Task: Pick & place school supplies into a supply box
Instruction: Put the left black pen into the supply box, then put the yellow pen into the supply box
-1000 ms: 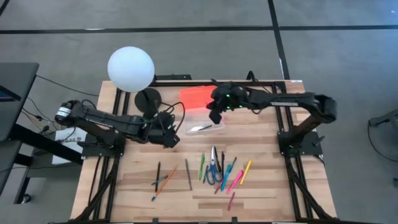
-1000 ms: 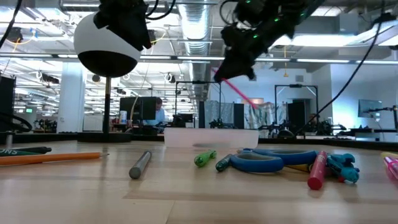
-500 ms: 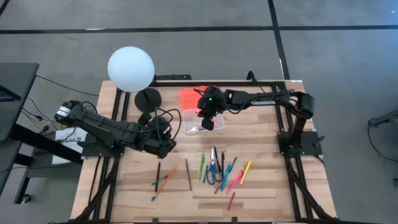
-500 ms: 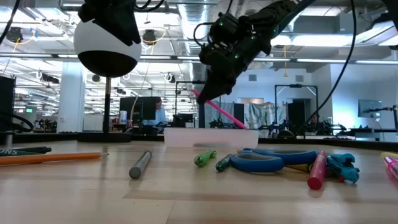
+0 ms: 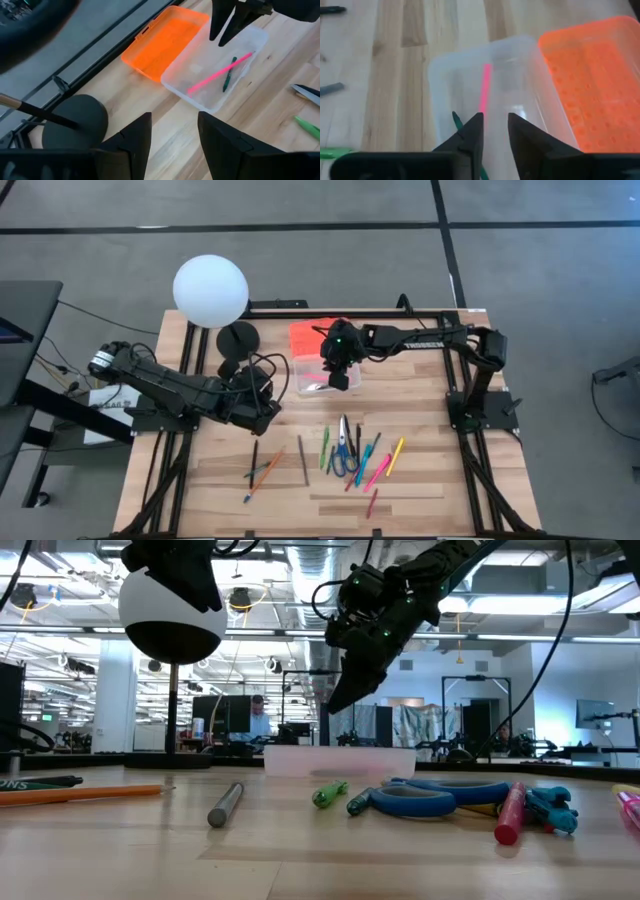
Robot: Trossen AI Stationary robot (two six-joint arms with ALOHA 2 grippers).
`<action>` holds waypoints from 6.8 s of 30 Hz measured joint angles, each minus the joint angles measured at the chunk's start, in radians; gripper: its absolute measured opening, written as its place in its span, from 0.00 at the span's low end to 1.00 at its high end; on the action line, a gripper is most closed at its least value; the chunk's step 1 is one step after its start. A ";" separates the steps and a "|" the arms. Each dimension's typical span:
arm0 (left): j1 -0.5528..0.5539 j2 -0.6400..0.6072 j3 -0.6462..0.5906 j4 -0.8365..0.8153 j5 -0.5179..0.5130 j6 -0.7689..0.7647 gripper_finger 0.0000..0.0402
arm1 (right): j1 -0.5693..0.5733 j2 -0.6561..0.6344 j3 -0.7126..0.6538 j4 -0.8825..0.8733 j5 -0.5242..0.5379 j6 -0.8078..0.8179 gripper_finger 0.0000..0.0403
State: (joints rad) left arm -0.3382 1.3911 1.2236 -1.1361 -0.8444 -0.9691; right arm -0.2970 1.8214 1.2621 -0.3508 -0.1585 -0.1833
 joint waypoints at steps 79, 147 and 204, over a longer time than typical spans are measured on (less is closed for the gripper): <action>-0.140 0.328 -0.292 0.372 0.771 -0.550 0.06 | 0.296 -0.804 -0.204 -0.447 0.293 0.472 0.25; 0.607 0.497 0.170 0.648 0.809 0.834 0.07 | 0.428 -0.786 -0.203 -0.435 0.427 0.596 0.25; 0.110 0.244 0.169 0.205 0.287 0.409 0.32 | 0.801 -0.383 -0.266 -0.521 0.200 0.168 0.25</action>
State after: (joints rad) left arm -0.2277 1.6348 1.3922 -0.9313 -0.5578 -0.5603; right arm 0.5045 1.4384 0.9958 -0.8716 0.0410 -0.0151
